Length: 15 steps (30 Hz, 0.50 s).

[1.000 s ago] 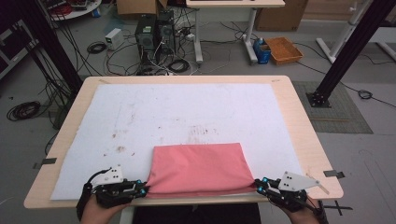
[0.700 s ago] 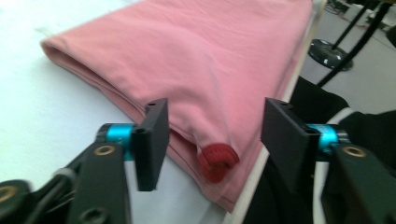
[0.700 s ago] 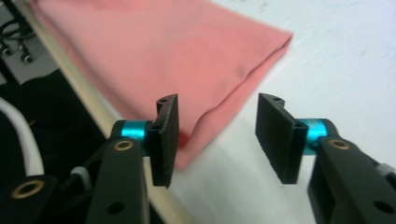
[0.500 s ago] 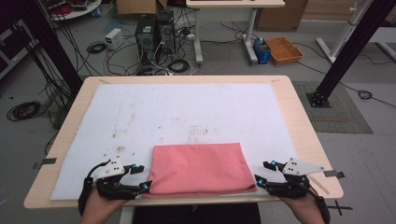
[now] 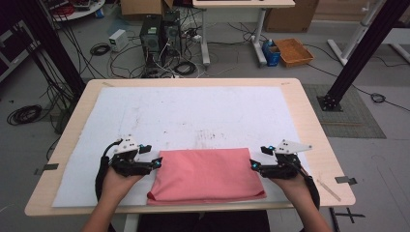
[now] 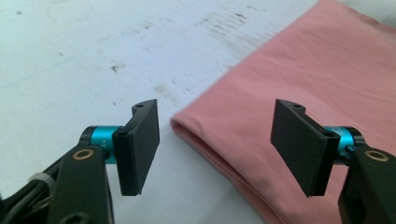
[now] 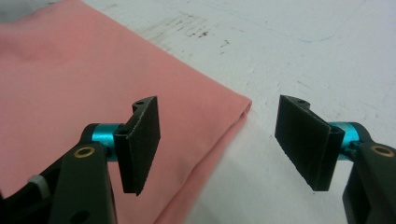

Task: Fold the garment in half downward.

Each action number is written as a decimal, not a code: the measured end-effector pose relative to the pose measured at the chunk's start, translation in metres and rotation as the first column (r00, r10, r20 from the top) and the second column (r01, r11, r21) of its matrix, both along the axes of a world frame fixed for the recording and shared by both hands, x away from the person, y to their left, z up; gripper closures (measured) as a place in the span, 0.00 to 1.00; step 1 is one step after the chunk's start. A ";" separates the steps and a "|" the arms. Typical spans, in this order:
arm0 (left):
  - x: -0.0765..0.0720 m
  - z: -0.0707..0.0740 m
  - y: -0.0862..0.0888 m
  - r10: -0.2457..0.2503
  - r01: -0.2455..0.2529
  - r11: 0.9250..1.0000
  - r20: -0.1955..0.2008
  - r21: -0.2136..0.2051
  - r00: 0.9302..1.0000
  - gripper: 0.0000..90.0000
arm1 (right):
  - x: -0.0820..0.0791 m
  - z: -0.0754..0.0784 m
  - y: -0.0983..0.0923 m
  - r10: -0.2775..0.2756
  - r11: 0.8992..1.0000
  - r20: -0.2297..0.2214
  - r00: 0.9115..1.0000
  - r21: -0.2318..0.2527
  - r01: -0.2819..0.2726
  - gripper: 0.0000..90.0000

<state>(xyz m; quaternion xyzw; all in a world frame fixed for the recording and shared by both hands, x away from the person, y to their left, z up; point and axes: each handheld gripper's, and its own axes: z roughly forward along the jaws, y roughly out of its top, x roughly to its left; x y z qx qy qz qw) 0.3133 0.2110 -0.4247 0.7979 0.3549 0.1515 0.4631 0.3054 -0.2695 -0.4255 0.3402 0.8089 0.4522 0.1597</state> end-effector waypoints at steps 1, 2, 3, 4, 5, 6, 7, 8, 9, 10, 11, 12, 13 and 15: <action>0.004 0.000 -0.002 -0.002 0.002 1.000 0.001 0.003 1.000 0.36 | 0.005 -0.001 0.003 -0.001 1.000 -0.008 1.000 0.001 0.001 0.35; 0.007 -0.001 -0.003 -0.002 0.002 1.000 -0.003 0.004 1.000 0.36 | 0.009 -0.001 0.005 -0.002 1.000 -0.010 1.000 -0.003 0.002 0.35; 0.010 -0.002 -0.005 -0.001 0.002 1.000 -0.009 0.007 1.000 0.36 | 0.013 -0.002 0.008 -0.005 1.000 -0.011 1.000 -0.006 0.005 0.36; 0.010 -0.002 -0.005 -0.001 0.002 1.000 -0.009 0.007 1.000 0.36 | 0.013 -0.002 0.008 -0.005 1.000 -0.011 1.000 -0.006 0.005 0.36; 0.014 -0.003 -0.006 0.002 -0.002 1.000 -0.015 0.012 1.000 0.36 | 0.018 -0.002 0.010 -0.003 1.000 -0.013 1.000 -0.009 0.003 0.36; 0.017 -0.005 -0.008 0.002 -0.001 1.000 -0.022 0.026 1.000 0.36 | 0.026 -0.004 0.014 -0.013 1.000 -0.017 1.000 -0.017 0.013 0.36; 0.017 -0.005 -0.008 0.002 -0.001 1.000 -0.022 0.026 1.000 0.36 | 0.026 -0.004 0.014 -0.013 1.000 -0.017 1.000 -0.017 0.013 0.36; 0.019 -0.007 -0.009 0.007 -0.006 1.000 -0.029 0.028 1.000 0.36 | 0.030 -0.006 0.015 -0.018 1.000 -0.016 1.000 -0.026 0.018 0.36; 0.020 -0.008 -0.010 0.009 -0.007 0.999 -0.038 0.034 0.999 0.36 | 0.034 -0.008 0.016 -0.022 0.999 -0.020 1.000 -0.025 0.021 0.37; 0.022 -0.009 -0.010 0.006 -0.004 0.999 -0.043 0.046 0.999 0.36 | 0.037 -0.010 0.017 -0.021 0.999 -0.028 0.999 -0.025 0.021 0.38; 0.023 -0.012 -0.011 0.002 0.001 0.998 -0.051 0.067 0.999 0.37 | 0.042 -0.013 0.018 -0.031 0.999 -0.038 0.999 -0.038 0.030 0.40; 0.023 -0.012 -0.011 0.002 0.001 0.998 -0.051 0.067 0.999 0.36 | 0.042 -0.013 0.018 -0.031 0.999 -0.038 0.999 -0.038 0.030 0.40; 0.024 -0.013 -0.011 0.001 0.003 0.997 -0.054 0.074 0.999 0.36 | 0.044 -0.015 0.019 -0.031 0.999 -0.048 0.998 -0.041 0.029 0.43; 0.026 -0.015 -0.011 0.006 0.000 0.996 -0.064 0.086 0.998 0.37 | 0.048 -0.018 0.019 -0.047 0.997 -0.074 0.996 -0.061 0.043 0.49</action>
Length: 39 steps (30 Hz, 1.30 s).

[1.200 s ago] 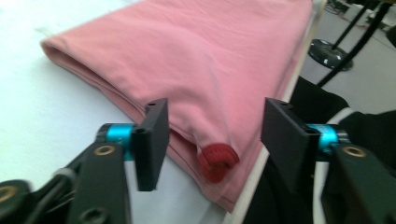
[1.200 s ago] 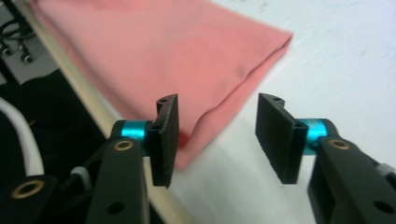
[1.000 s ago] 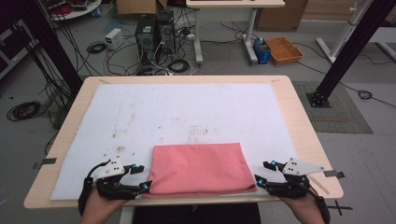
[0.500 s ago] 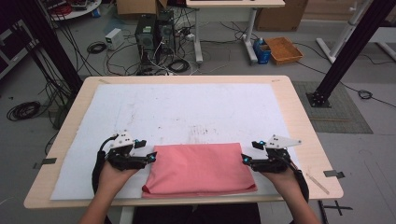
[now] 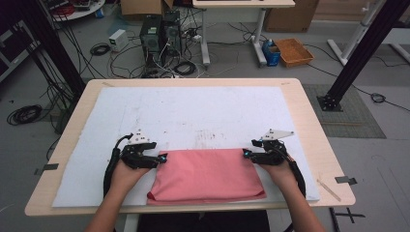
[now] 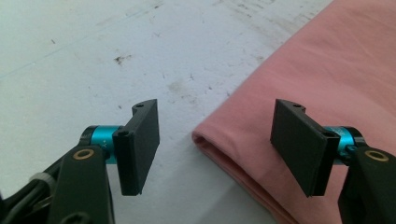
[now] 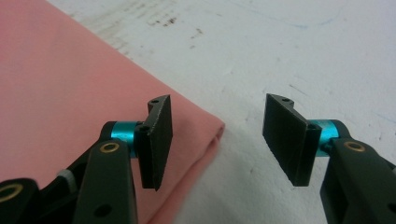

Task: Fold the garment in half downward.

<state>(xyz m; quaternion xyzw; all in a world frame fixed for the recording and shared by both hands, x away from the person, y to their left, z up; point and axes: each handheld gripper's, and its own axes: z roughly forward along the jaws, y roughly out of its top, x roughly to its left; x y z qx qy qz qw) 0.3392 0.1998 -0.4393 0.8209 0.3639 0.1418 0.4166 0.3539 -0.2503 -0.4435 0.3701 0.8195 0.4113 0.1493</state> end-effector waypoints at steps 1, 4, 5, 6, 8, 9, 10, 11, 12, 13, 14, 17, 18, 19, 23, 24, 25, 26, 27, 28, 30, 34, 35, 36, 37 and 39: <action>0.000 0.000 0.000 0.000 0.000 1.000 0.000 0.000 1.000 0.37 | 0.000 0.000 0.000 0.000 1.000 0.000 1.000 0.000 0.000 0.49; 0.001 -0.002 -0.001 0.005 -0.005 1.000 -0.009 0.021 1.000 0.38 | 0.006 -0.006 0.003 -0.001 1.000 -0.038 0.999 -0.021 0.000 0.56; 0.000 -0.003 -0.002 0.004 -0.004 1.000 -0.011 0.026 1.000 0.40 | 0.007 -0.007 0.004 0.009 1.000 -0.045 0.999 -0.024 -0.010 0.59; 0.000 -0.003 -0.002 0.004 -0.004 1.000 -0.011 0.026 1.000 0.42 | 0.007 -0.007 0.004 0.009 1.000 -0.045 0.999 -0.024 -0.010 0.59; 0.000 -0.004 -0.002 0.000 0.001 1.000 -0.018 0.030 1.000 0.44 | 0.007 -0.007 0.006 0.018 0.999 -0.044 0.999 -0.040 -0.020 0.64; 0.000 -0.004 -0.002 -0.009 0.010 0.999 -0.026 0.038 1.000 0.50 | 0.006 -0.007 0.007 0.036 0.999 -0.046 0.998 -0.036 -0.038 0.72; 0.000 -0.005 -0.003 -0.019 0.020 0.999 -0.030 0.040 0.999 0.50 | 0.006 -0.007 0.007 0.036 0.999 -0.046 0.998 -0.036 -0.038 0.72; 0.000 -0.005 -0.004 -0.031 0.032 0.999 -0.033 0.040 0.999 0.54 | 0.005 -0.007 0.007 0.043 0.998 -0.047 0.998 -0.038 -0.045 0.76; 0.000 -0.005 -0.005 -0.040 0.042 0.998 -0.036 0.044 0.999 0.58 | 0.004 -0.007 0.008 0.053 0.998 -0.045 0.998 -0.036 -0.055 0.79; -0.001 -0.006 -0.006 -0.044 0.046 0.998 -0.035 0.045 0.998 0.62 | 0.004 -0.007 0.008 0.060 0.997 -0.042 0.997 -0.039 -0.062 0.83; -0.001 -0.006 -0.006 -0.046 0.048 0.998 -0.035 0.050 0.998 0.67 | 0.002 -0.006 0.008 0.072 0.996 -0.033 0.997 -0.046 -0.073 0.91; -0.003 -0.006 -0.007 -0.057 0.059 0.996 -0.022 0.065 0.998 0.78 | 0.002 -0.006 0.007 0.076 0.996 -0.031 0.997 -0.045 -0.077 0.94; -0.004 -0.007 -0.006 -0.064 0.064 0.996 -0.012 0.055 0.998 0.87 | 0.003 -0.005 0.006 0.076 0.996 -0.031 0.997 -0.034 -0.077 0.95; -0.004 -0.009 -0.005 -0.063 0.063 0.997 -0.008 0.034 0.998 0.90 | 0.003 -0.005 0.005 0.073 0.997 -0.029 0.997 -0.032 -0.074 0.96; -0.002 -0.009 -0.001 -0.059 0.059 0.998 -0.007 0.015 0.998 0.94 | 0.003 -0.002 0.003 0.068 0.997 -0.016 0.998 -0.029 -0.068 0.96; -0.002 -0.008 -0.001 -0.055 0.055 0.998 -0.002 0.022 0.999 0.94 | 0.004 0.000 0.003 0.064 0.998 -0.002 0.998 -0.015 -0.064 0.96; -0.001 -0.007 0.000 -0.052 0.052 0.998 0.003 0.021 0.999 0.94 | 0.004 0.001 0.003 0.062 0.998 0.000 0.998 -0.011 -0.062 0.96; 0.000 -0.006 0.000 -0.052 0.052 0.998 0.010 0.021 0.999 0.94 | 0.005 0.002 0.003 0.062 0.998 0.004 0.998 -0.013 -0.062 0.96; 0.002 -0.004 0.001 -0.047 0.047 0.999 0.016 0.019 0.999 0.94 | 0.005 0.002 0.003 0.062 0.998 0.004 0.998 -0.013 -0.062 0.96; 0.004 -0.003 0.001 -0.042 0.042 0.999 0.020 0.015 0.999 0.94 | 0.006 0.002 0.004 0.062 0.998 0.003 0.998 -0.022 -0.062 0.96; 0.008 -0.001 0.001 -0.033 0.033 0.999 0.033 0.010 0.999 0.94 | 0.008 0.005 0.005 0.057 0.998 0.006 0.998 -0.030 -0.057 0.96; 0.019 0.001 0.001 -0.021 0.020 1.000 0.041 0.021 0.999 0.94 | 0.016 0.010 0.008 0.047 0.998 0.018 0.999 -0.050 -0.046 0.96; 0.022 0.002 0.001 -0.013 0.012 1.000 0.042 0.022 0.999 0.94 | 0.016 0.010 0.008 0.047 0.998 0.018 0.999 -0.050 -0.046 0.96; 0.025 0.002 0.000 -0.005 0.004 1.000 0.043 0.018 0.999 0.94 | 0.020 0.010 0.008 0.038 0.998 0.024 0.999 -0.046 -0.037 0.96; 0.027 0.002 -0.001 0.001 -0.002 1.000 0.052 0.013 0.999 0.94 | 0.020 0.010 0.008 0.038 0.998 0.024 0.999 -0.046 -0.037 0.96; 0.032 0.001 -0.002 0.012 -0.012 1.000 0.053 0.007 0.999 0.94 | 0.025 0.010 0.008 0.028 0.998 0.023 0.999 -0.052 -0.026 0.96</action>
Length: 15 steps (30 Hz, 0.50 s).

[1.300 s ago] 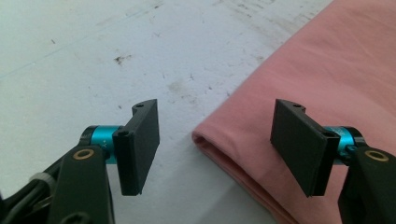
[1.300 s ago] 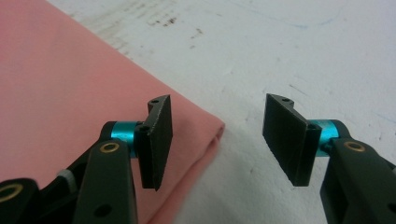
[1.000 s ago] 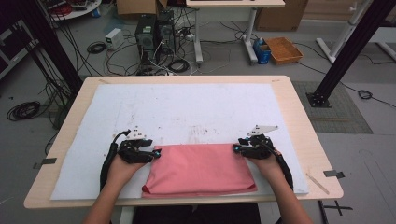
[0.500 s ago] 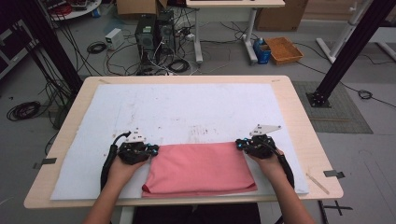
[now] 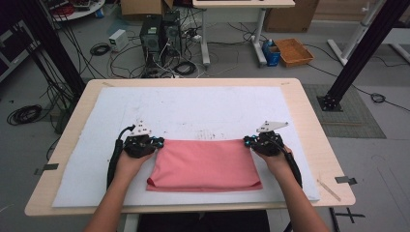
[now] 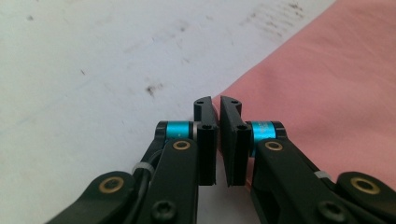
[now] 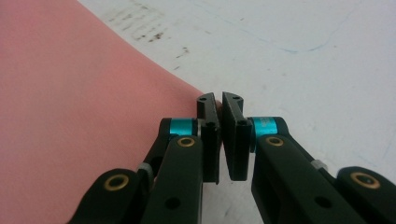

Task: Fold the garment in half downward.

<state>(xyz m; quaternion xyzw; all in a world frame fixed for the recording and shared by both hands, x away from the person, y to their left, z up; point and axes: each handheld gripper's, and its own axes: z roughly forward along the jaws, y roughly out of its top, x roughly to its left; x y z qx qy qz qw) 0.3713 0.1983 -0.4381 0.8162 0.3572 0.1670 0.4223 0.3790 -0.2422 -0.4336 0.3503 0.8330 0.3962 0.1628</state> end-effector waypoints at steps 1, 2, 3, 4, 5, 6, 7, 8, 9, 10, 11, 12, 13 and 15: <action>0.003 0.000 -0.001 0.002 -0.002 1.000 -0.006 0.009 1.000 0.94 | 0.002 0.000 0.000 -0.006 1.000 0.001 1.000 -0.002 0.006 0.96; 0.005 0.000 -0.002 0.004 -0.004 1.000 -0.004 0.014 1.000 0.94 | 0.005 0.001 0.000 -0.008 1.000 0.004 1.000 0.001 0.008 0.96; 0.006 0.000 -0.002 0.007 -0.007 1.000 -0.003 0.014 1.000 0.94 | 0.008 0.002 0.000 -0.009 1.000 0.007 1.000 -0.001 0.009 0.96; 0.008 0.001 -0.003 0.013 -0.013 1.000 -0.002 0.013 1.000 0.94 | 0.011 0.004 0.001 -0.014 1.000 0.004 1.000 -0.005 0.014 0.96; 0.011 0.002 -0.004 0.016 -0.016 1.000 0.000 0.015 1.000 0.94 | 0.014 0.005 0.001 -0.015 1.000 0.006 1.000 -0.008 0.015 0.96; 0.012 0.004 -0.005 0.018 -0.018 1.000 0.000 0.018 1.000 0.94 | 0.018 0.006 0.001 -0.017 1.000 0.013 1.000 -0.007 0.017 0.96; 0.014 0.005 -0.006 0.020 -0.020 1.000 0.002 0.021 1.000 0.94 | 0.021 0.006 0.001 -0.017 1.000 0.012 1.000 -0.007 0.018 0.96; 0.016 0.006 -0.007 0.025 -0.025 1.000 0.005 0.017 1.000 0.94 | 0.023 0.006 0.002 -0.023 1.000 0.008 1.000 -0.018 0.023 0.96; 0.017 0.006 -0.007 0.024 -0.024 1.000 0.017 0.012 1.000 0.94 | 0.026 0.006 0.002 -0.027 0.999 0.007 1.000 -0.023 0.027 0.96; 0.019 0.005 -0.006 0.031 -0.031 1.000 0.018 0.004 0.999 0.95 | 0.027 0.006 0.002 -0.031 0.999 0.007 1.000 -0.026 0.031 0.96; 0.022 0.005 -0.006 0.030 -0.030 0.999 0.003 0.010 1.000 0.95 | 0.029 0.006 0.002 -0.037 0.999 0.006 0.999 -0.032 0.037 0.96; 0.024 0.004 -0.007 0.035 -0.035 0.999 -0.006 0.016 0.999 0.95 | 0.033 0.005 0.002 -0.041 0.999 0.004 0.999 -0.034 0.041 0.96; 0.026 0.004 -0.007 0.037 -0.036 0.999 -0.006 0.020 0.999 0.95 | 0.033 0.005 0.002 -0.041 0.999 0.004 0.999 -0.034 0.041 0.96; 0.028 0.004 -0.007 0.053 -0.053 0.998 -0.002 0.016 0.999 0.96 | 0.035 0.004 0.002 -0.050 0.998 0.004 0.999 -0.044 0.050 0.96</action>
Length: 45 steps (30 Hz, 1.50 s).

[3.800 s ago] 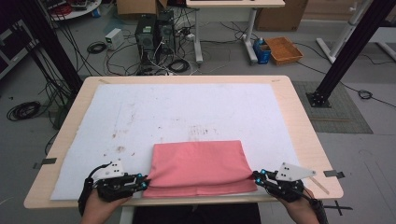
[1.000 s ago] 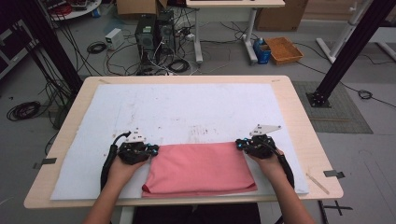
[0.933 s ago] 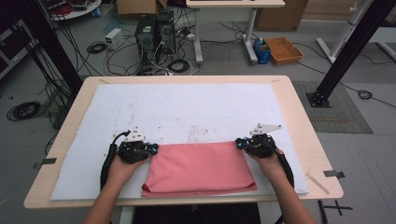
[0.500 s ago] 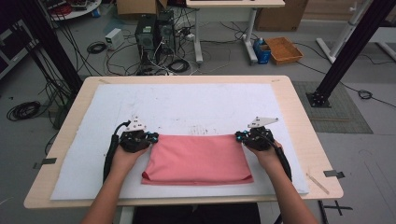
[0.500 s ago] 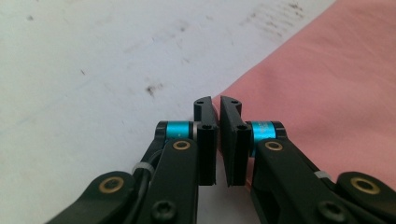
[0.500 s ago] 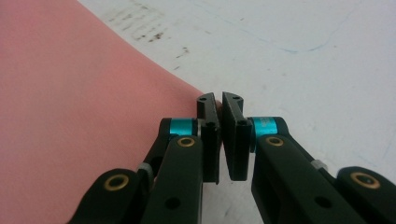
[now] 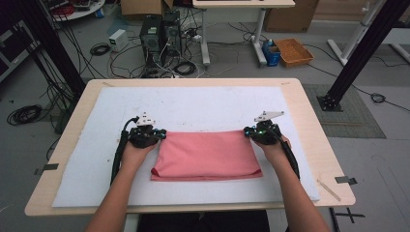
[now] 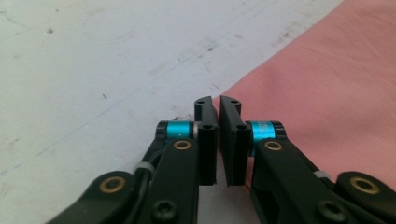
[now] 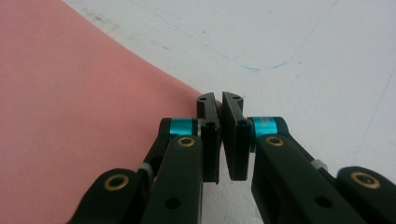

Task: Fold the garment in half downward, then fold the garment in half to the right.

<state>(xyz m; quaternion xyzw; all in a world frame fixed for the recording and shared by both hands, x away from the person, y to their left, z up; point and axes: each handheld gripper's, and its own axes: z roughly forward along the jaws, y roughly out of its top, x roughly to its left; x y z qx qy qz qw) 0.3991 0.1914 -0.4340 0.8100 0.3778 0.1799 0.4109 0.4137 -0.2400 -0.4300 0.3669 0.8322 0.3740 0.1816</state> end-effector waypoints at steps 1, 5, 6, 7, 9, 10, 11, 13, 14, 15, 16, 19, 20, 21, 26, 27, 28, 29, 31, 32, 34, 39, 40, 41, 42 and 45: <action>0.001 0.000 0.000 0.004 -0.004 1.000 -0.002 -0.005 1.000 0.96 | 0.000 0.000 0.000 -0.006 1.000 -0.006 1.000 0.000 0.006 0.96; -0.002 0.002 0.001 -0.001 0.001 1.000 0.007 -0.012 1.000 0.95 | -0.002 -0.001 0.000 -0.008 1.000 0.002 1.000 0.010 0.008 0.93; -0.003 0.003 0.001 0.001 -0.001 1.000 0.011 -0.018 1.000 0.95 | -0.004 -0.001 0.000 -0.011 1.000 0.011 1.000 0.013 0.011 0.86; -0.005 0.003 0.002 0.004 -0.003 1.000 0.015 -0.021 1.000 0.86 | -0.007 0.001 -0.002 -0.037 0.999 0.018 0.999 0.035 0.036 0.74; -0.008 0.005 0.005 0.019 -0.019 0.999 0.014 -0.029 1.000 0.83 | -0.009 0.002 -0.003 -0.040 0.998 0.018 0.999 0.044 0.039 0.70; -0.009 0.005 0.007 0.027 -0.026 0.999 0.018 -0.042 0.999 0.79 | -0.011 0.003 -0.003 -0.042 0.998 0.032 0.999 0.044 0.041 0.63; -0.011 0.006 0.009 0.038 -0.037 0.998 0.022 -0.057 0.999 0.73 | -0.012 0.003 -0.004 -0.052 0.998 0.039 0.998 0.049 0.050 0.58; -0.014 0.007 0.014 0.059 -0.058 0.995 0.008 -0.084 0.998 0.62 | -0.016 0.005 -0.005 -0.055 0.996 0.035 0.998 0.072 0.052 0.53; -0.015 0.008 0.017 0.063 -0.064 0.994 -0.007 -0.093 0.998 0.56 | -0.018 0.006 -0.006 -0.054 0.996 0.046 0.998 0.077 0.050 0.49; -0.017 0.009 0.019 0.063 -0.064 0.992 -0.013 -0.106 0.998 0.49 | -0.020 0.007 -0.006 -0.054 0.995 0.056 0.997 0.084 0.049 0.45; -0.020 0.009 0.021 0.061 -0.061 0.991 -0.004 -0.122 0.998 0.46 | -0.023 0.008 -0.005 -0.050 0.994 0.053 0.997 0.099 0.045 0.40; -0.030 0.012 0.025 0.056 -0.052 0.988 0.022 -0.147 0.998 0.41 | -0.026 0.008 -0.004 -0.042 0.993 0.055 0.998 0.114 0.036 0.35; -0.034 0.012 0.026 0.053 -0.049 0.987 0.019 -0.154 0.998 0.40 | -0.027 0.008 -0.003 -0.036 0.992 0.058 0.998 0.122 0.028 0.34; -0.037 0.013 0.026 0.048 -0.045 0.986 0.015 -0.161 0.999 0.39 | -0.028 0.007 -0.003 -0.033 0.991 0.057 0.998 0.130 0.025 0.33; -0.059 0.016 0.033 0.017 -0.017 0.983 -0.003 -0.183 1.000 0.31 | -0.034 0.006 0.000 0.007 0.987 0.037 0.999 0.162 -0.013 0.25; -0.063 0.017 0.034 0.018 -0.018 0.982 -0.001 -0.186 1.000 0.30 | -0.034 0.006 -0.001 0.007 0.986 0.036 0.999 0.168 -0.013 0.24; -0.063 0.017 0.034 0.018 -0.018 0.982 -0.001 -0.186 1.000 0.28 | -0.034 0.006 -0.001 0.007 0.986 0.036 0.999 0.168 -0.013 0.24; -0.065 0.017 0.034 0.016 -0.016 0.982 0.003 -0.188 1.000 0.28 | -0.035 0.007 -0.001 0.009 0.985 0.036 0.999 0.174 -0.015 0.24; -0.067 0.019 0.032 0.003 -0.002 0.984 0.003 -0.180 1.000 0.28 | -0.035 0.009 -0.002 0.003 0.982 0.041 0.999 0.188 -0.011 0.24; -0.067 0.018 0.030 0.004 -0.004 0.985 0.001 -0.174 1.000 0.28 | -0.036 0.009 -0.003 0.005 0.982 0.040 0.999 0.190 -0.012 0.24; -0.066 0.017 0.027 -0.004 0.003 0.987 -0.006 -0.160 1.000 0.28 | -0.036 0.008 -0.002 0.004 0.983 0.037 0.999 0.186 -0.011 0.24; -0.064 0.012 0.023 -0.009 0.006 0.989 -0.021 -0.146 1.000 0.28 | -0.035 0.006 -0.002 0.003 0.983 0.025 1.000 0.184 -0.008 0.24; -0.064 0.011 0.023 -0.008 0.004 0.989 -0.027 -0.146 1.000 0.28 | -0.034 0.005 -0.002 0.005 0.983 0.027 1.000 0.184 -0.010 0.24; -0.064 0.010 0.023 -0.010 0.006 0.990 -0.031 -0.144 0.999 0.28 | -0.034 0.005 -0.003 0.003 0.983 0.023 1.000 0.186 -0.007 0.24; -0.065 0.008 0.022 -0.007 0.002 0.990 -0.038 -0.138 0.999 0.28 | -0.033 0.005 -0.003 -0.002 0.982 0.019 1.000 0.188 -0.002 0.24; -0.070 0.006 0.020 -0.013 0.006 0.991 -0.051 -0.132 0.999 0.28 | -0.034 0.006 -0.003 -0.002 0.982 0.023 1.000 0.189 -0.002 0.24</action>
